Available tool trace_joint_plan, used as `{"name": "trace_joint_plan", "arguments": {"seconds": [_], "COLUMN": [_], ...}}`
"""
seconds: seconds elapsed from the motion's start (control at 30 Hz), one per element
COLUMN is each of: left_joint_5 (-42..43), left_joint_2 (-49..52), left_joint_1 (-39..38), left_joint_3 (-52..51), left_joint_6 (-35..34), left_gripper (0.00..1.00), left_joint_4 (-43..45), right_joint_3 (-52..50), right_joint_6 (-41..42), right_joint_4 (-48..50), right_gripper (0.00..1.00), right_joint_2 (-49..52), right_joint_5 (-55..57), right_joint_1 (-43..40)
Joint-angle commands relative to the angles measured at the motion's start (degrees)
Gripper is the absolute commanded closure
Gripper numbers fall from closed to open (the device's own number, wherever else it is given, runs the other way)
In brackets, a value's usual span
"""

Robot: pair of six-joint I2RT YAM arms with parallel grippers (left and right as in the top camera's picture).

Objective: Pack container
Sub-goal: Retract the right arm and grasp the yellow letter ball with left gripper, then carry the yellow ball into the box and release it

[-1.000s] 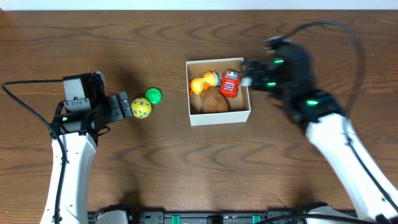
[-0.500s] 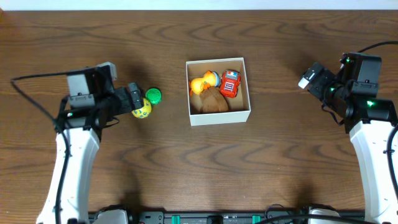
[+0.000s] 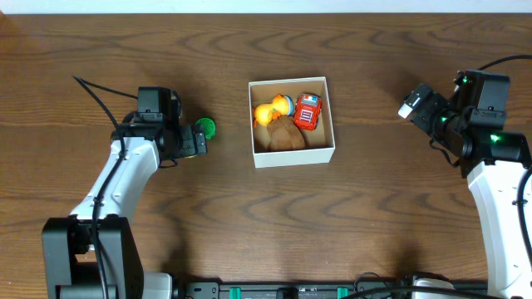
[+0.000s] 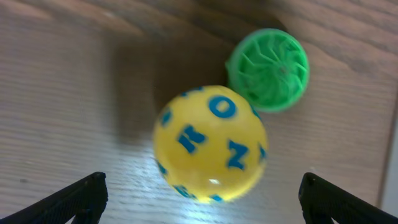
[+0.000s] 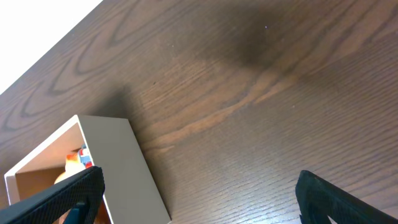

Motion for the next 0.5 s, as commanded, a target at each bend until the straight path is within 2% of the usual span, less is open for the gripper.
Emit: {"name": "trace_joint_plan", "arguments": {"seconds": [0.0, 0.07, 0.2, 0.37, 0.47], "left_joint_5": [-4.1, -3.8, -3.4, -3.4, -3.4], "left_joint_2": [1.5, 2.8, 5.6, 6.6, 5.9], "left_joint_1": [0.0, 0.0, 0.0, 0.0, 0.0], "left_joint_3": [1.3, 1.3, 1.3, 1.3, 1.3], "left_joint_6": [2.3, 2.7, 2.9, 2.9, 2.9], "left_gripper": [0.02, 0.00, 0.07, 0.29, 0.48], "left_joint_4": [1.7, 2.8, 4.0, 4.5, 4.7], "right_joint_3": [0.3, 0.3, 0.3, 0.3, 0.3], "right_joint_6": [0.1, 0.1, 0.1, 0.1, 0.1], "right_joint_4": [-0.1, -0.1, -0.1, -0.1, -0.1], "right_gripper": [0.01, 0.01, 0.01, 0.01, 0.01], "right_joint_2": [0.3, 0.3, 0.3, 0.3, 0.3], "right_joint_5": [-0.3, -0.3, -0.3, -0.3, -0.3], "right_joint_1": [-0.4, -0.4, -0.4, -0.4, -0.4]}}
